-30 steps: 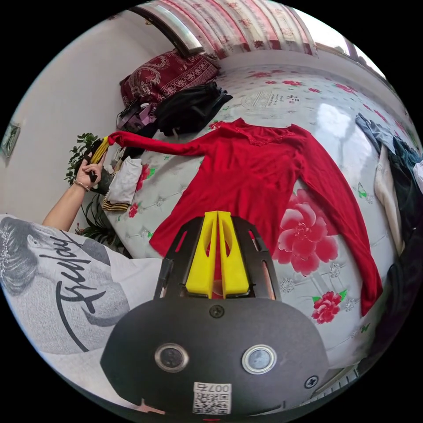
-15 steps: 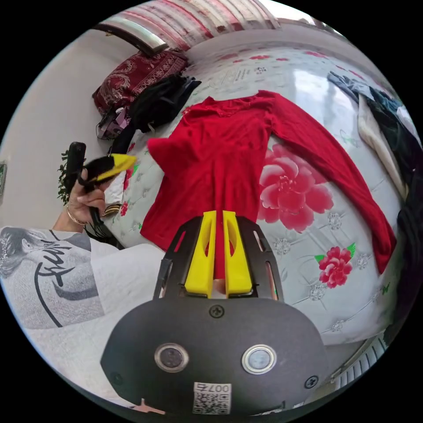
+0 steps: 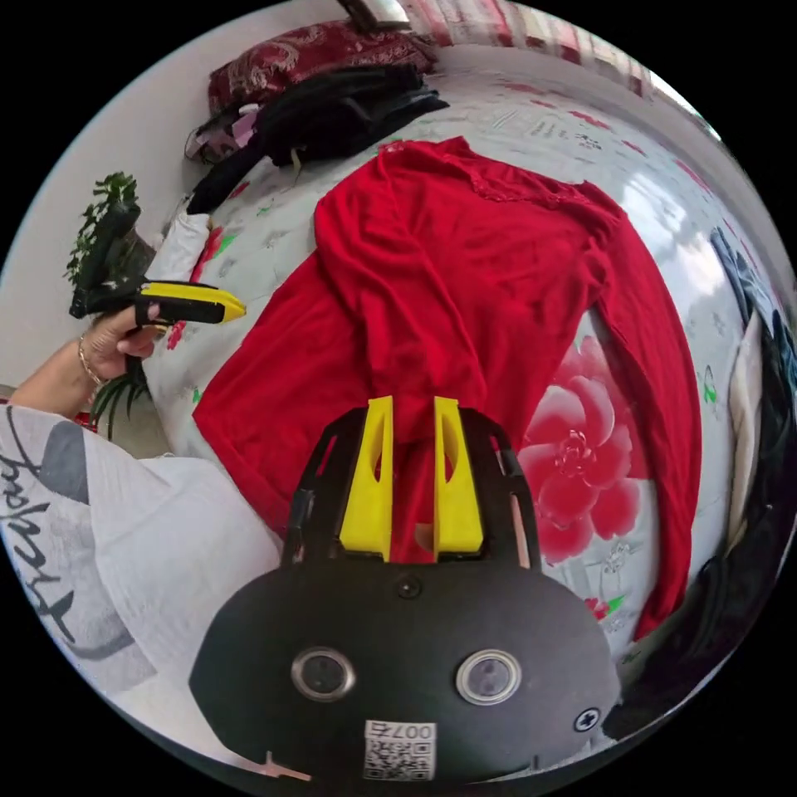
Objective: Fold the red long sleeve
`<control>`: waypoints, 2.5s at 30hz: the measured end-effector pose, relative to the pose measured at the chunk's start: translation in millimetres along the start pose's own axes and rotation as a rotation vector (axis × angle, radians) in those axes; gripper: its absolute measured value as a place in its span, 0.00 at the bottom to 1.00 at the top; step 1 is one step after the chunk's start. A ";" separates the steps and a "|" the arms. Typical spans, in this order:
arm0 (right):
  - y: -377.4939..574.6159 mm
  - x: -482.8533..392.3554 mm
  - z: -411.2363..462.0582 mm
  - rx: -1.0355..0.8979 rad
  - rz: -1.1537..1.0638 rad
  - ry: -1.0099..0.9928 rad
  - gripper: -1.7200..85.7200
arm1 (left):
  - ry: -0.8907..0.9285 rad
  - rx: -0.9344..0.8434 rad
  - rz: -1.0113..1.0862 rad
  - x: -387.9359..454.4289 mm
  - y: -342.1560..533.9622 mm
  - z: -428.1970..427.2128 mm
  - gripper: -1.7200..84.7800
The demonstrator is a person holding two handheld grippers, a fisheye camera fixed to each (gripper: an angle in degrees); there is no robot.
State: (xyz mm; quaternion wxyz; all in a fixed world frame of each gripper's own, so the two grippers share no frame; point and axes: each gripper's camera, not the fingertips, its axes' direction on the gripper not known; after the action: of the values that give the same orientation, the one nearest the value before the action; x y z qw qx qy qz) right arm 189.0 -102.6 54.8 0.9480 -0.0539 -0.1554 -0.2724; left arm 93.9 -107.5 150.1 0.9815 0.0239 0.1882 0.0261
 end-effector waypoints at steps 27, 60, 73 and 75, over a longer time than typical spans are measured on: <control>87.9 21.1 -8.8 0.113 0.082 -0.064 0.04 | -0.071 0.027 0.055 -0.2 -95.2 78.6 0.06; -339.7 68.8 48.5 0.333 -0.117 -0.227 0.04 | 0.188 0.312 -0.110 -169.1 -119.0 31.9 0.08; -347.7 74.4 44.9 0.290 -0.150 -0.104 0.03 | 0.130 0.296 -0.146 -164.9 -129.5 27.5 0.02; -344.8 87.4 42.5 0.288 -0.101 -0.127 0.04 | 0.131 0.305 -0.151 -162.0 -128.7 25.2 0.02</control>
State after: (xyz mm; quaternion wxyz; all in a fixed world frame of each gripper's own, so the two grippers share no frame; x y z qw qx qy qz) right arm 64.1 -430.0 129.4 0.9192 0.0734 -0.2552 -0.2907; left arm -41.6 -246.6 225.8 0.9513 0.1564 0.2547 -0.0749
